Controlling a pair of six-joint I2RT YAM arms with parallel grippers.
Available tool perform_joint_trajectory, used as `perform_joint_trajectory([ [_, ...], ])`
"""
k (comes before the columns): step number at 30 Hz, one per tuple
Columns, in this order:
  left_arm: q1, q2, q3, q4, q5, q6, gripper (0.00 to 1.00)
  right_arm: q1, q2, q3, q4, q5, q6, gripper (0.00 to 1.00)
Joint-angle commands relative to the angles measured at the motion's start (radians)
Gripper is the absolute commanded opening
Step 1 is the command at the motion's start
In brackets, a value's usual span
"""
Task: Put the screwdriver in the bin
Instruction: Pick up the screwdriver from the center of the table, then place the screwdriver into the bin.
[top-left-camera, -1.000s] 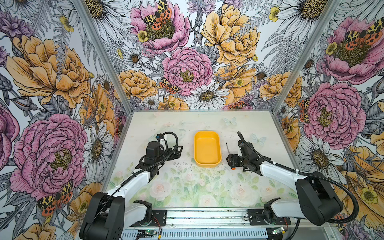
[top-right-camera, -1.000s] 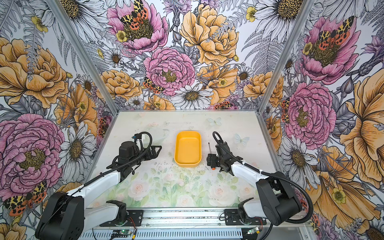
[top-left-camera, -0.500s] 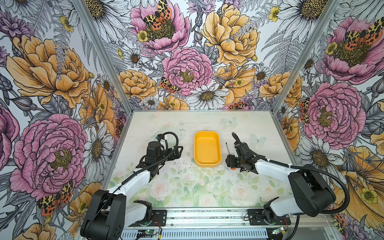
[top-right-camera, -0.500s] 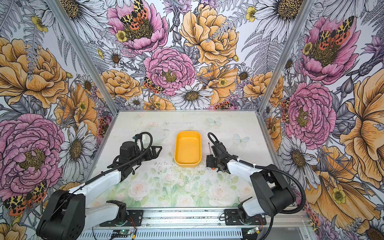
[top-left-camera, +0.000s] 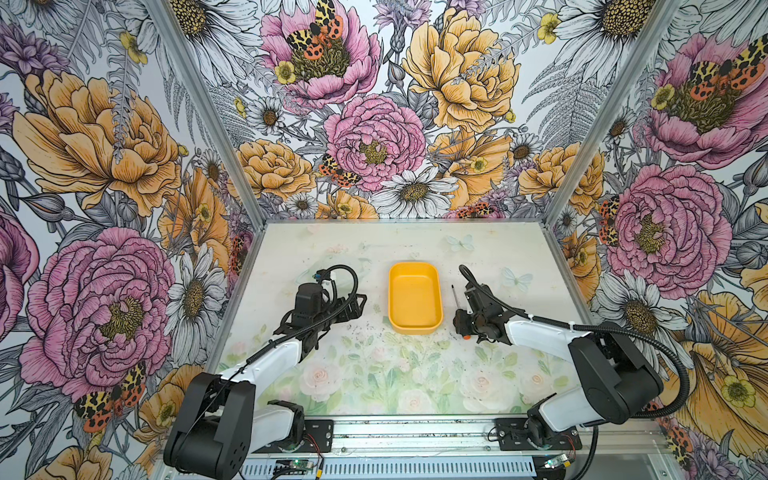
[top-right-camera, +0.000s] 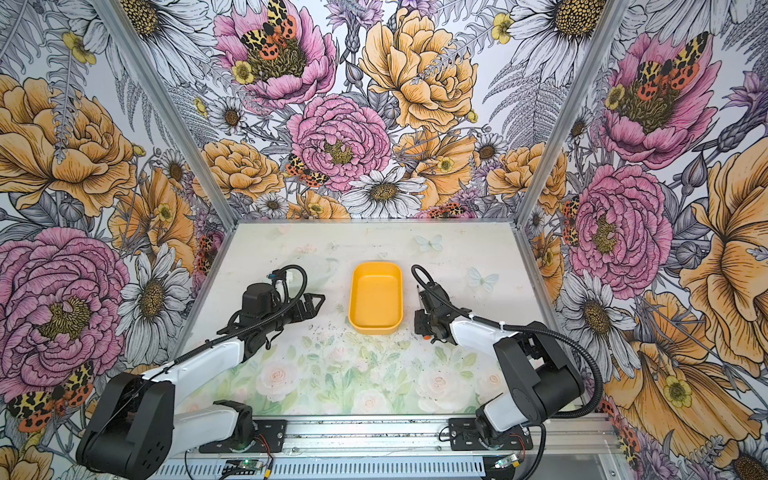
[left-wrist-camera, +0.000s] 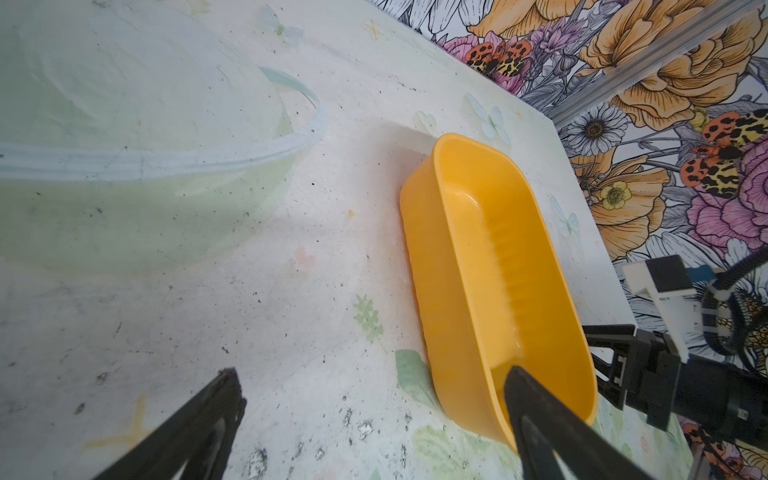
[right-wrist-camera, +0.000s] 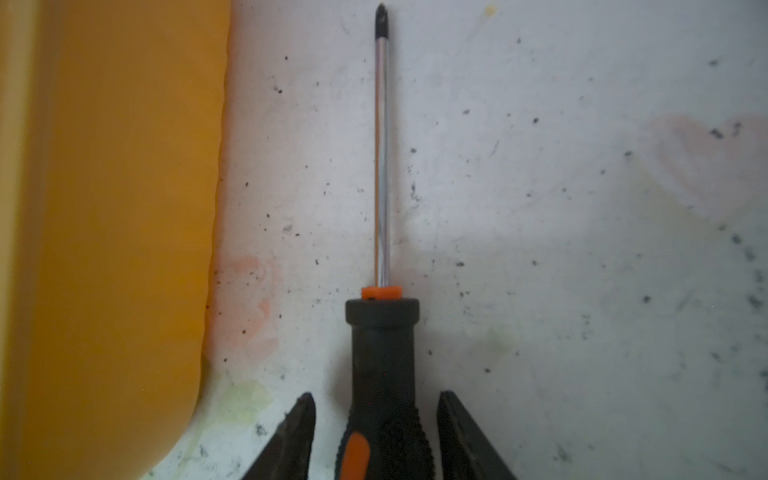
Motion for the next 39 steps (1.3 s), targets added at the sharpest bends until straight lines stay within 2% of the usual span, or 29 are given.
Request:
perform_joint_trajectory([
  [1,-0.006,0.009,0.014,0.020,0.027,-0.004,0.99,0.008,0.024,0.020,-0.008,0.017,0.002,0.41],
  [7,-0.006,0.012,0.019,0.016,0.029,-0.007,0.99,0.008,0.021,0.024,-0.017,0.014,0.002,0.33],
  [9,-0.006,0.009,0.019,0.013,0.029,-0.006,0.99,0.008,0.016,0.024,-0.021,0.010,0.000,0.27],
  [13,-0.006,-0.001,0.020,0.003,0.025,-0.006,0.99,0.006,0.004,0.027,-0.032,-0.002,0.002,0.00],
  [20,-0.006,-0.013,0.020,-0.008,0.025,-0.007,0.99,0.001,-0.074,0.030,-0.055,-0.021,0.022,0.00],
  [26,-0.006,-0.030,0.020,-0.021,0.025,-0.004,0.99,-0.025,-0.240,0.043,-0.107,-0.018,0.067,0.00],
  [31,-0.006,-0.047,0.023,-0.033,0.023,-0.002,0.99,-0.023,-0.350,0.113,-0.147,-0.007,0.129,0.00],
  [36,-0.009,-0.051,0.027,-0.034,0.028,-0.003,0.99,0.021,-0.347,0.253,-0.169,0.058,0.204,0.00],
  [39,-0.007,-0.054,0.030,-0.036,0.029,-0.005,0.99,0.088,-0.308,0.349,-0.168,0.144,0.220,0.00],
])
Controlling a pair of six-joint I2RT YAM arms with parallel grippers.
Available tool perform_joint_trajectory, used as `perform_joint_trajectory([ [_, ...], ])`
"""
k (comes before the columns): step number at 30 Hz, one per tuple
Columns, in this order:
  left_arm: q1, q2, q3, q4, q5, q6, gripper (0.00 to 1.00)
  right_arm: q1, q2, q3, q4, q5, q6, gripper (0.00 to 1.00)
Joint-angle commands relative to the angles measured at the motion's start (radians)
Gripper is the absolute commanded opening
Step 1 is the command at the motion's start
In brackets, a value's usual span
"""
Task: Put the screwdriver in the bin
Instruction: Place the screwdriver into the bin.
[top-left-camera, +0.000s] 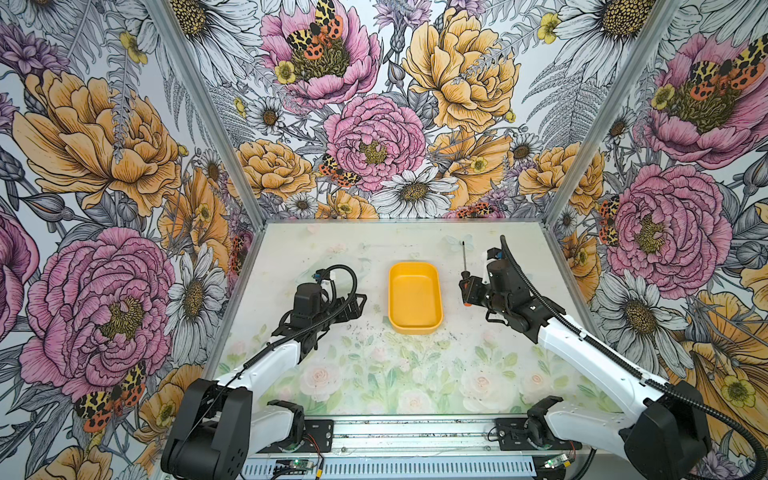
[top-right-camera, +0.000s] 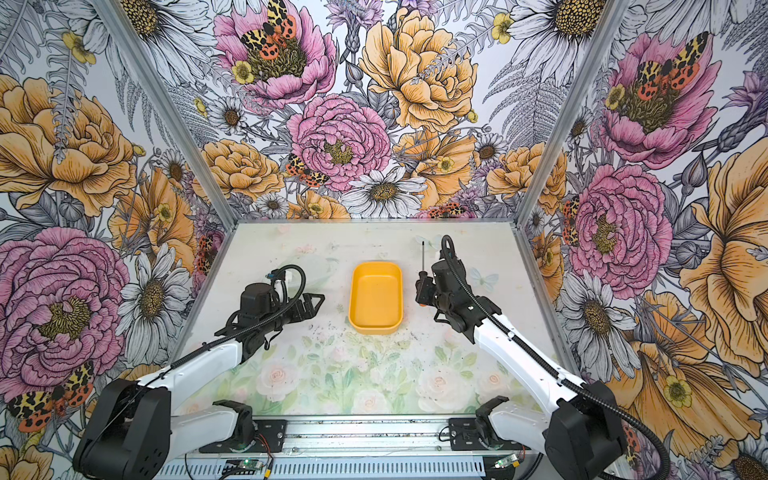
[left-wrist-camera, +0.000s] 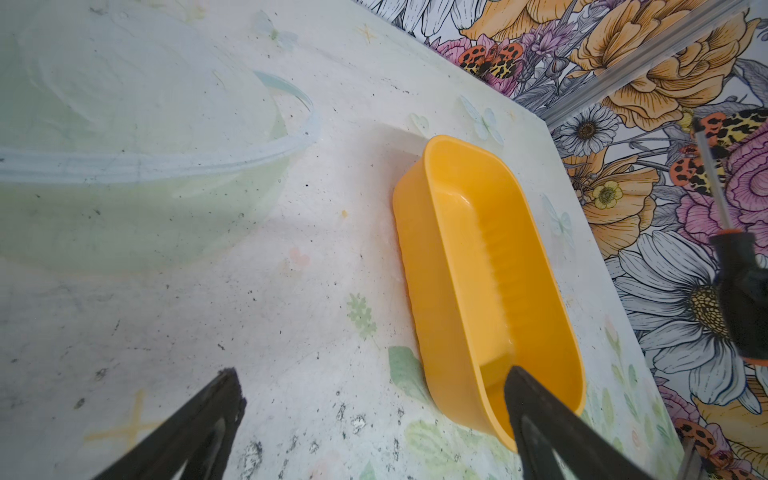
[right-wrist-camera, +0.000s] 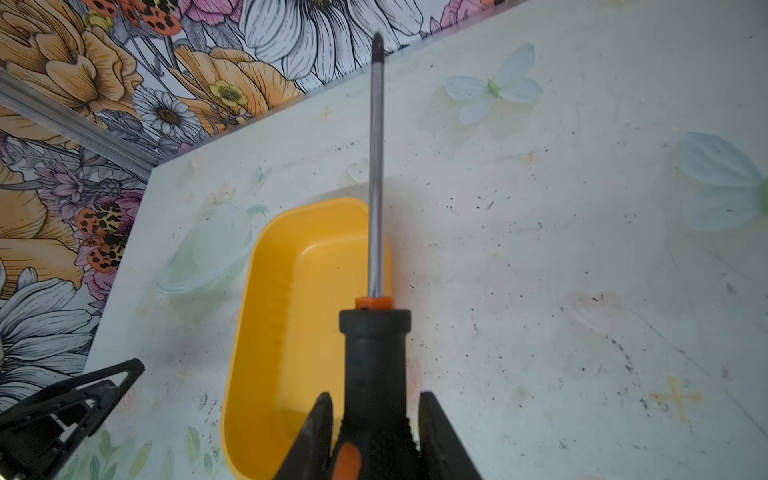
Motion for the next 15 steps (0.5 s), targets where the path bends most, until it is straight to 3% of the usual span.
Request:
perform_joint_trajectory([
  [1,-0.010,-0.019,0.027,-0.012,0.020,-0.003,0.99,0.071,0.036,0.117,0.007,0.123,0.048,0.00],
  [10,-0.010,-0.036,0.027,-0.028,0.013,0.002,0.99,0.245,0.243,0.340,-0.105,0.335,0.107,0.00],
  [15,-0.010,-0.042,0.023,-0.036,0.009,0.005,0.99,0.283,0.338,0.384,-0.159,0.346,0.134,0.00],
])
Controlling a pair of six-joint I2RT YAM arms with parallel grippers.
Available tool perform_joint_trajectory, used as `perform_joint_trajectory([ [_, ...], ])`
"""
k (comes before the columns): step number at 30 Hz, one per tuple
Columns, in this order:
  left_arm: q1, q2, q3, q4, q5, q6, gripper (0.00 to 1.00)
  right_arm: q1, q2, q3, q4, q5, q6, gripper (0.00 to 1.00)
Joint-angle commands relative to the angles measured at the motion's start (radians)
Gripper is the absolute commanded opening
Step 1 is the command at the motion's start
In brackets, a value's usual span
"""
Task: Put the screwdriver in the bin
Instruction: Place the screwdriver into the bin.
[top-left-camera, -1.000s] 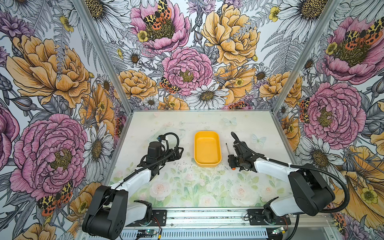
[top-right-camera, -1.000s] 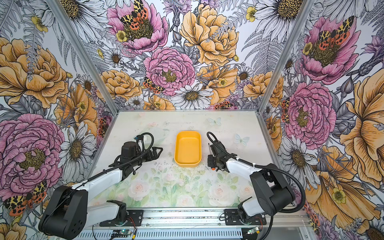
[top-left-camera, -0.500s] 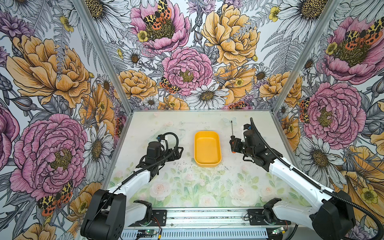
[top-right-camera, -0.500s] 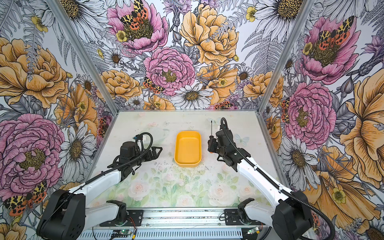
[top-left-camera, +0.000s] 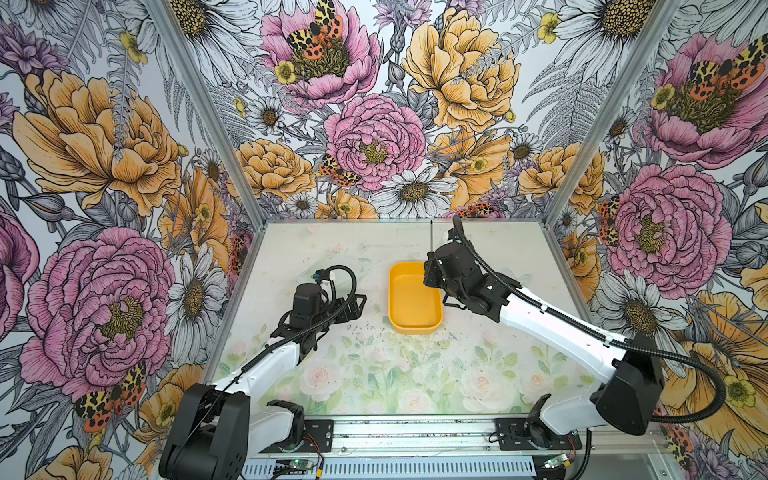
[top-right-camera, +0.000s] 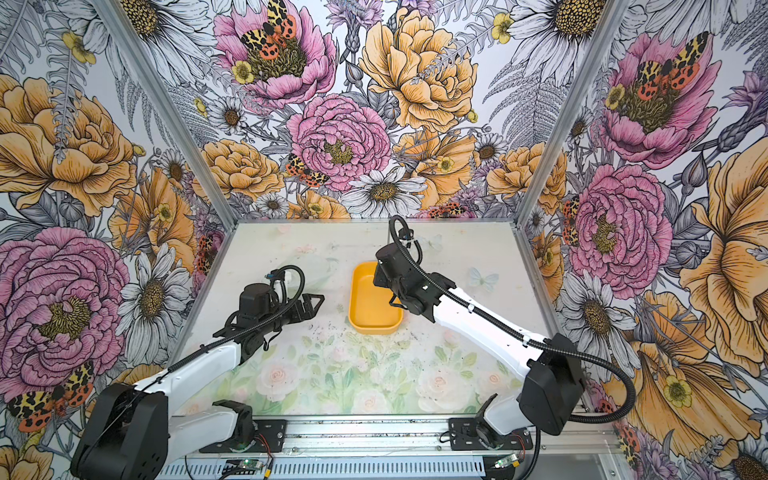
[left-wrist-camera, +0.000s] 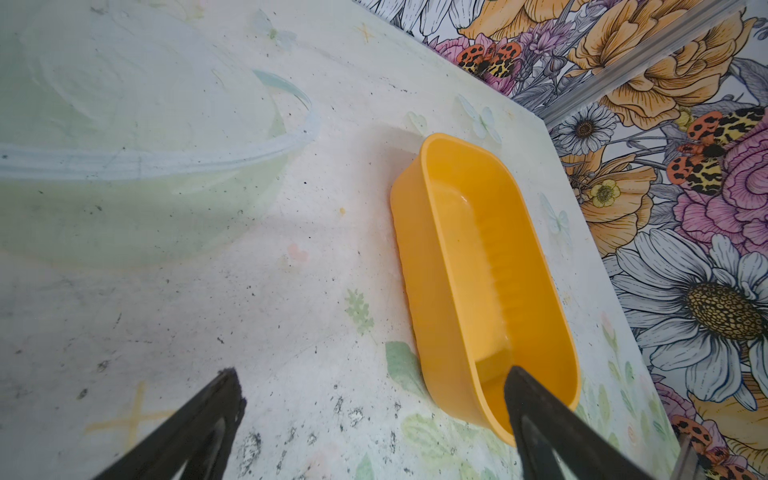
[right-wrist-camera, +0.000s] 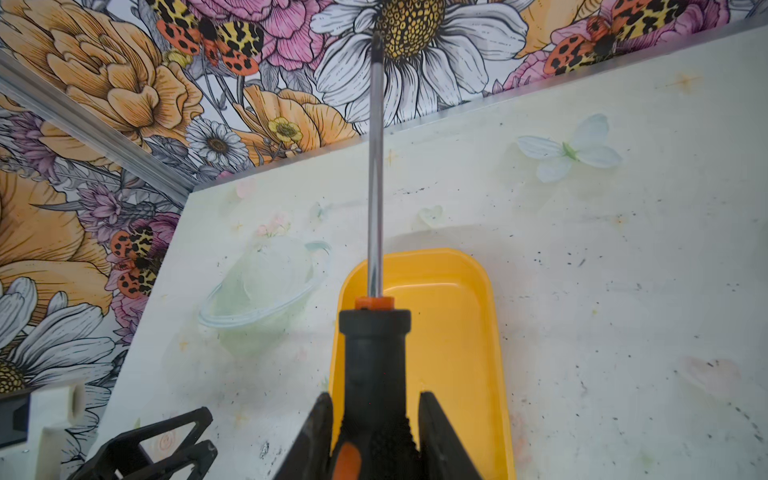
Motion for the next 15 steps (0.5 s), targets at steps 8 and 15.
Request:
perform_joint_trajectory([
  [8,-0.006,-0.016,0.020,-0.011,0.006,0.007,0.99,0.060,0.144,0.054,-0.110,0.038,0.082,0.00],
  [15,-0.007,-0.019,0.014,-0.016,0.002,0.010,0.99,0.076,0.201,0.036,-0.111,0.028,0.131,0.00],
])
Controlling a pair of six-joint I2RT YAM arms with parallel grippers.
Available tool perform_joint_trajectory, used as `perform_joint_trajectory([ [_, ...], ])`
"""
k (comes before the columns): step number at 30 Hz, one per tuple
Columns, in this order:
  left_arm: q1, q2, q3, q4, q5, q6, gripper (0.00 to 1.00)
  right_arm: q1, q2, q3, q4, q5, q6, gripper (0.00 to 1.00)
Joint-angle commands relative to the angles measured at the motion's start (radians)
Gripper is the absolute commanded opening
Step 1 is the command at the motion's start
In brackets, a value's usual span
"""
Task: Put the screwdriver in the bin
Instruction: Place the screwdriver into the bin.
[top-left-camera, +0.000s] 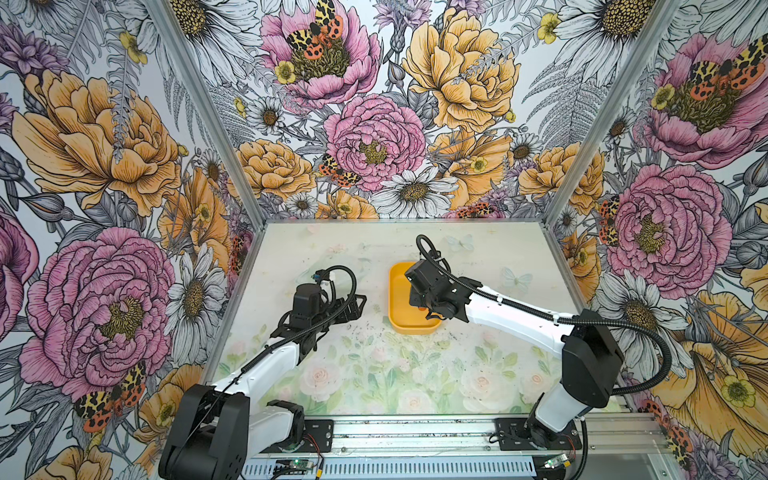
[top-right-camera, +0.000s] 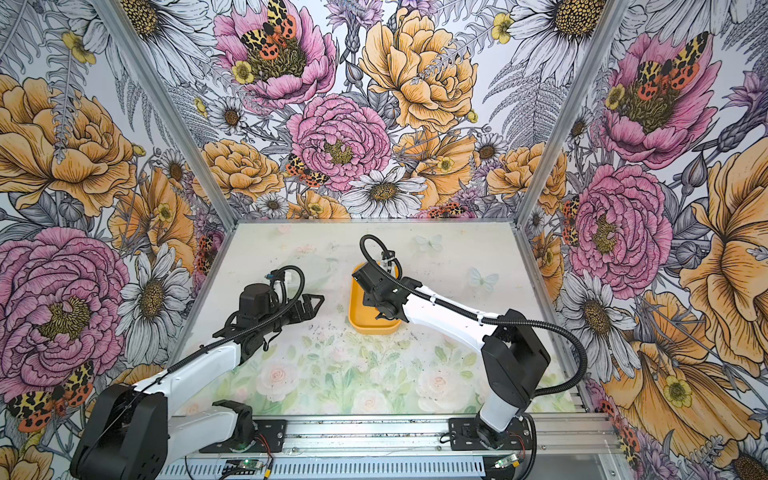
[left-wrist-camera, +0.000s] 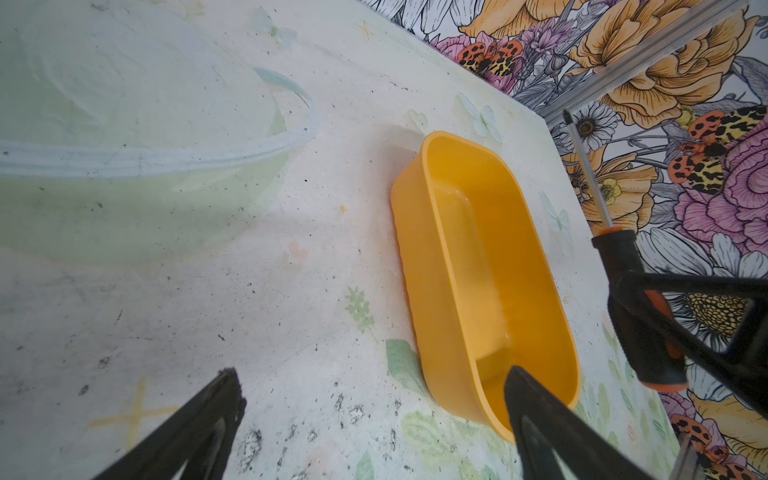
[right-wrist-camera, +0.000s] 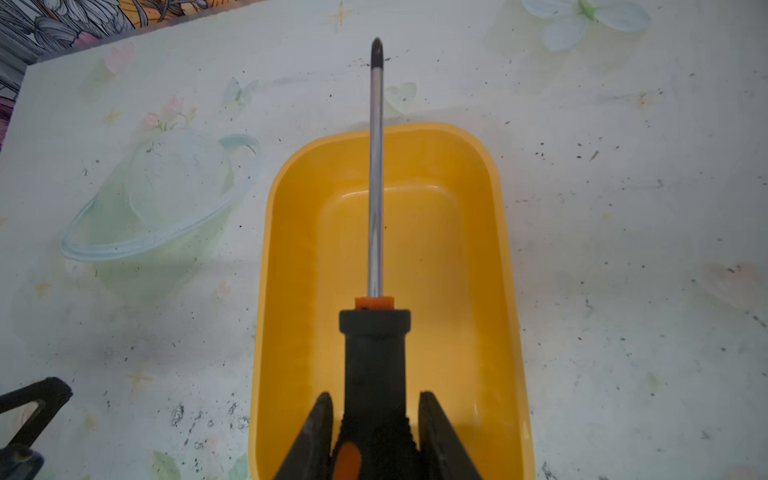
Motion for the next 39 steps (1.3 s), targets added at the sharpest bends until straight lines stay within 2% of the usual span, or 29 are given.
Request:
perform_joint_trajectory([
  [1,-0.007,-0.019,0.012,-0.009,0.000,0.011,0.99,0.006,0.017,0.015,0.000,0.008,0.040,0.00],
  [39,-0.007,-0.025,0.001,-0.034,-0.020,0.026,0.99,0.007,0.230,0.019,0.002,-0.050,0.064,0.00],
])
